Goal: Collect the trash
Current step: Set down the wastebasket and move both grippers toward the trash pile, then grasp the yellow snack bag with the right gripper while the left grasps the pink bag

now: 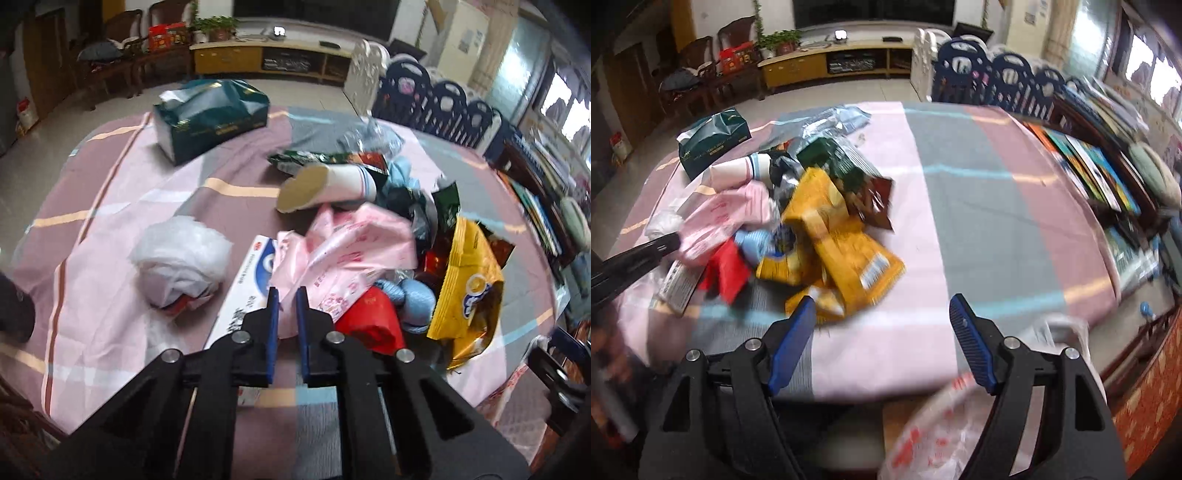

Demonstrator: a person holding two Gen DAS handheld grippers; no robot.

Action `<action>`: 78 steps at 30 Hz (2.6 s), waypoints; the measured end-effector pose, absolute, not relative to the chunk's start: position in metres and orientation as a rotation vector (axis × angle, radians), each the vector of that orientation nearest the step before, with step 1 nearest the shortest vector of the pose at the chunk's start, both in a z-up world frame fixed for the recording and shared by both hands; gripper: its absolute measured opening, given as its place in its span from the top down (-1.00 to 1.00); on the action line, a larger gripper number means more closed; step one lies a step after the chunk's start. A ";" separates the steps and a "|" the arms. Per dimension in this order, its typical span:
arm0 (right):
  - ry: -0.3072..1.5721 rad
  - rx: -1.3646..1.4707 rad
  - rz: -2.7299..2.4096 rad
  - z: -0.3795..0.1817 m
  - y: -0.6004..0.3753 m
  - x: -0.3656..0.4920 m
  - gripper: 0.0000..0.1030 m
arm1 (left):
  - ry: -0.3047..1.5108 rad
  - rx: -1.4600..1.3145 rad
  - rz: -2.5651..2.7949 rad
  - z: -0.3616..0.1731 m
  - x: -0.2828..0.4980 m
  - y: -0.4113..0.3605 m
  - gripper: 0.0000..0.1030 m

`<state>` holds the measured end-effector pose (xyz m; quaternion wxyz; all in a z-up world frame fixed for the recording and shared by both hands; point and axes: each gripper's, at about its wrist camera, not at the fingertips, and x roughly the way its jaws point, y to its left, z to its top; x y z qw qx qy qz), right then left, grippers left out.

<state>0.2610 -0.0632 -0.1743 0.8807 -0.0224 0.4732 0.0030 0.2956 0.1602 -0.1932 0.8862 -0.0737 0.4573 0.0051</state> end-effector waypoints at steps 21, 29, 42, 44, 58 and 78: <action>0.959 -0.178 0.025 -0.192 -0.033 0.281 0.77 | 0.873 -0.270 0.079 -0.175 0.202 0.185 0.86; 0.899 -0.109 0.010 -0.167 -0.038 0.251 0.77 | 0.839 -0.456 0.177 -0.181 0.194 0.240 0.38; 1.007 -0.020 0.006 -0.194 -0.063 0.229 0.77 | 0.856 -0.324 0.078 -0.181 0.206 0.198 -0.46; 1.014 -0.027 0.014 -0.196 -0.061 0.228 0.77 | 0.883 -0.287 0.059 -0.176 0.216 0.187 -0.46; 0.951 -0.072 0.044 -0.176 -0.048 0.220 0.76 | 1.035 -0.128 -0.014 -0.218 0.253 0.150 0.70; 0.929 -0.060 0.048 -0.170 -0.048 0.211 0.76 | 0.749 -0.156 0.117 -0.147 0.185 0.156 0.73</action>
